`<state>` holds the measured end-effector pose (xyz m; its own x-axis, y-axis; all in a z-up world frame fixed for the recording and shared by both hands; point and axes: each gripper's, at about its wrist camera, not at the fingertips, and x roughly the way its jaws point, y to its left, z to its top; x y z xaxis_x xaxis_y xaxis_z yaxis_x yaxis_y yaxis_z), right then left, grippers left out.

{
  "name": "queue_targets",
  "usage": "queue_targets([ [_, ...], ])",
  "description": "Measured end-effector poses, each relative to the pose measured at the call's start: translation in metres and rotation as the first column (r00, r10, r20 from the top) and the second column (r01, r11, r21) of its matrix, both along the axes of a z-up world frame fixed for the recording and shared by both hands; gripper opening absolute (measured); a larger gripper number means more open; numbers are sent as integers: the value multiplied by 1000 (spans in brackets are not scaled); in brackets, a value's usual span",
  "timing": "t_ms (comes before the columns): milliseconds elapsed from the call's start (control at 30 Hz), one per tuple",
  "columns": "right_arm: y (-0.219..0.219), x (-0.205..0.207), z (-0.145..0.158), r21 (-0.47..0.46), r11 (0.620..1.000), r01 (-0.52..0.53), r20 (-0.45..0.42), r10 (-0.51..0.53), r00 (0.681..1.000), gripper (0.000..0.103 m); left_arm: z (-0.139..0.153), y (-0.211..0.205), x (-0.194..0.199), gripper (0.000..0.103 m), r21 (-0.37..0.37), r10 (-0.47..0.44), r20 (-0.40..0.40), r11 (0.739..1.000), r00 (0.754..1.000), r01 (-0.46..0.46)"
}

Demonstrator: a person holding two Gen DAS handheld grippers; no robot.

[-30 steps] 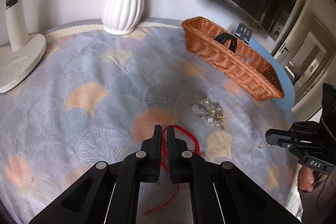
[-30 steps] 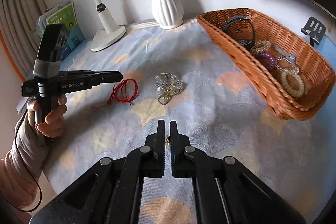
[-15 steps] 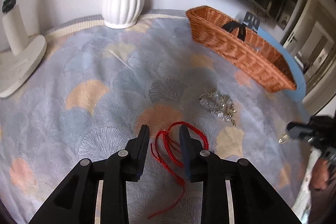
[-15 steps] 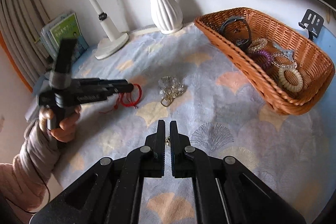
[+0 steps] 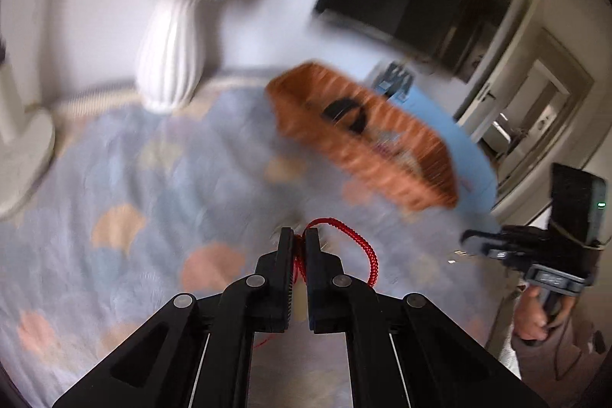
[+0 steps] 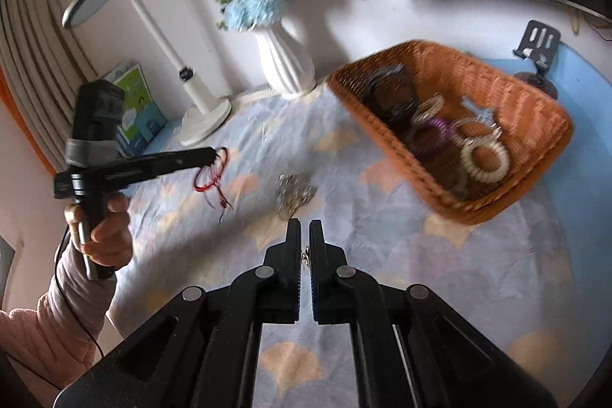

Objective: Organize jewelry
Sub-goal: 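Carry the red bracelet and gold ring into the wicker basket and open both tools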

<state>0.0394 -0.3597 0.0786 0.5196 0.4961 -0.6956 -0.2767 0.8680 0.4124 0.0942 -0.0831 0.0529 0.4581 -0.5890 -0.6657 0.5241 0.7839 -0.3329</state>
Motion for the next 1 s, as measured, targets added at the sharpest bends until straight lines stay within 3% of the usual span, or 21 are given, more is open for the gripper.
queue_targets([
  [200,-44,20,37,9,996,85,79,-85,993,5,56,-46,10,6,21,-58,108,998,992,56],
  [367,-76,45,53,-50,981,185,123,-178,976,5,69,-102,40,6,58,-104,119,994,987,97],
  [567,-114,84,28,-96,956,278,64,-272,960,5,44,-179,59,6,101,-196,77,977,978,187],
  [733,-134,107,-13,-88,952,292,-37,-296,954,5,0,-230,54,6,203,-255,40,949,966,243],
  [900,-136,112,-27,-130,948,290,-43,-298,954,6,-22,-248,50,6,277,-273,33,927,961,254],
  [1000,-135,111,-27,-149,941,304,-26,-312,950,7,-21,-243,53,8,266,-257,22,933,966,242],
])
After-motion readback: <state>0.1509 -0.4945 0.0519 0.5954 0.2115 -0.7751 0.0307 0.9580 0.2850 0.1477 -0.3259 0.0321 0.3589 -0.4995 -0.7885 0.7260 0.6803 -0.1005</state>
